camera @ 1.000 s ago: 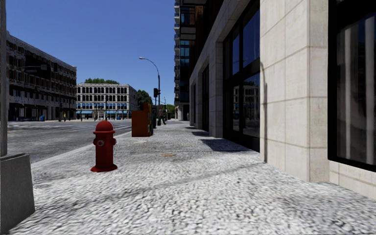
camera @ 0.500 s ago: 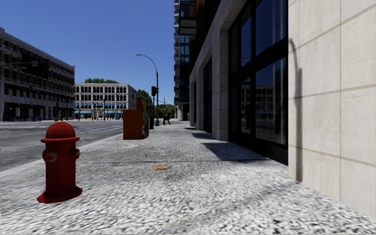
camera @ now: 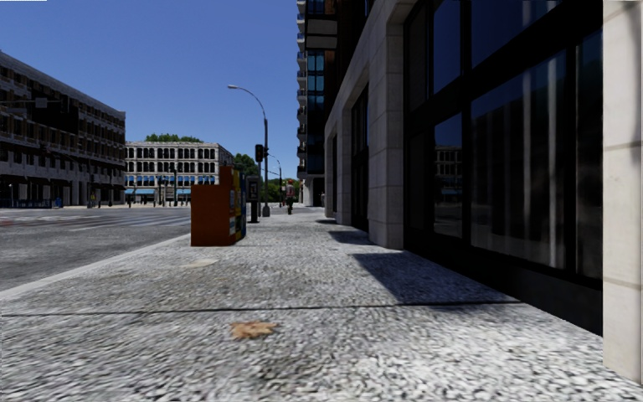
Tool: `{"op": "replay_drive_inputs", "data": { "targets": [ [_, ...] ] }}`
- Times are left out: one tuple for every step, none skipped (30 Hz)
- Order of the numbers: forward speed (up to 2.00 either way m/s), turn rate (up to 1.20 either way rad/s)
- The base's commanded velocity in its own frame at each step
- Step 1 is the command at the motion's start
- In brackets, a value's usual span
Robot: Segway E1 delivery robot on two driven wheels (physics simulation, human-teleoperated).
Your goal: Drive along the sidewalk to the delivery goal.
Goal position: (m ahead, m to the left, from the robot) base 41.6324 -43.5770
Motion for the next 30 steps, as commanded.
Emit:
{"op": "replay_drive_inputs", "data": {
  "targets": [
    [2.0,0.0],
    [2.0,0.0],
    [2.0,0.0],
    [2.0,0.0],
    [2.0,0.0],
    [2.0,0.0],
    [2.0,0.0],
    [2.0,0.0],
    [2.0,0.0],
    [2.0,0.0],
    [2.0,0.0],
    [2.0,0.0],
    [2.0,0.0],
    [2.0,0.0],
    [2.0,0.0],
    [2.0,0.0],
    [2.0,0.0],
    [2.0,0.0],
    [2.0,0.0],
    [2.0,0.0],
    [2.0,0.0],
    [2.0,0.0],
    [2.0,0.0],
    [2.0,0.0],
    [2.0,0.0],
    [2.0,0.0],
    [2.0,0.0],
    [2.0,0.0],
    [2.0,0.0],
    [2.0,0.0]
  ]
}}
